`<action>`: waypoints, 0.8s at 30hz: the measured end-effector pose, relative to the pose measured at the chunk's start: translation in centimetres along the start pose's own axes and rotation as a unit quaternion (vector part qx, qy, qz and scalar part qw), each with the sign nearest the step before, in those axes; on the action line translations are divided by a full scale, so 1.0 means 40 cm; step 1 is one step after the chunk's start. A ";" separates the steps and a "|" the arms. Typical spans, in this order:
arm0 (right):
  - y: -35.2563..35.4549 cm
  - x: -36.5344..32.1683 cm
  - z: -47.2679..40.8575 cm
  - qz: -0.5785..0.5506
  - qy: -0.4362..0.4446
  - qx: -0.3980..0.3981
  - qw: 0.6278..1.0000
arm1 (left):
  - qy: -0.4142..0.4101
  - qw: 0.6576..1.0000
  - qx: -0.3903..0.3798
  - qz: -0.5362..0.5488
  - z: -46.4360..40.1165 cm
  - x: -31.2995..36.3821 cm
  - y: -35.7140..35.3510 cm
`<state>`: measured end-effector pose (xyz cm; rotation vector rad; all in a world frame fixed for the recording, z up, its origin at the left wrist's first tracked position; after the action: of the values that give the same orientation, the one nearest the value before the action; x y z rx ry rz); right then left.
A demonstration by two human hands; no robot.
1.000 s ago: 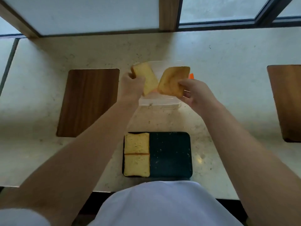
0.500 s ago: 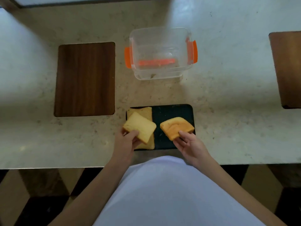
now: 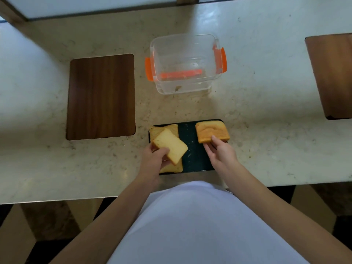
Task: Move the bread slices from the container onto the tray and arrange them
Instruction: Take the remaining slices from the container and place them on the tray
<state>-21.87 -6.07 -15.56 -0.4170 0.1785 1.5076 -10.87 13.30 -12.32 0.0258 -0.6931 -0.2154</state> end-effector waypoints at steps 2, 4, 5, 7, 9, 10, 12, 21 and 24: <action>-0.009 -0.005 -0.002 0.012 0.000 0.011 1.000 | 0.004 1.000 -0.008 -0.005 -0.003 0.004 -0.009; -0.014 -0.001 0.005 0.058 -0.010 0.014 0.998 | 0.005 1.000 -0.017 -0.006 -0.005 0.008 -0.019; -0.012 0.003 0.011 0.087 -0.016 0.016 0.996 | 0.002 1.000 -0.022 -0.010 -0.005 0.011 -0.024; 0.000 0.005 0.017 0.132 -0.024 0.021 0.991 | -0.003 0.999 -0.029 -0.024 -0.008 0.016 -0.033; 0.017 0.002 0.021 0.147 -0.033 0.030 0.988 | -0.002 0.999 -0.032 -0.042 -0.010 0.016 -0.036; 0.021 -0.003 0.024 0.147 -0.035 0.028 0.988 | 0.000 0.998 -0.033 -0.049 -0.011 0.014 -0.035; 0.024 -0.012 0.028 0.138 -0.039 0.025 0.989 | 0.003 0.998 -0.037 -0.057 -0.010 0.007 -0.030; 0.003 -0.030 0.034 0.118 -0.036 0.011 0.992 | 0.007 0.996 -0.039 -0.079 -0.016 -0.016 -0.017; 0.008 -0.028 0.031 0.123 -0.033 0.010 0.992 | 0.002 0.995 -0.041 -0.094 -0.018 -0.021 -0.020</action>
<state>-22.42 -6.66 -14.08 -0.3371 0.1998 1.7587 -11.18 12.65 -13.48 0.0136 -0.6773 -0.4242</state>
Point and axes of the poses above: each hand's wrist, its own z-axis away from the middle knuckle, its own y-axis out of the back of the hand, x = y × z, the point moved 5 cm from there along -z, towards the middle knuckle, and after that the axes turned 9 degrees about x, right-handed, at the moved point
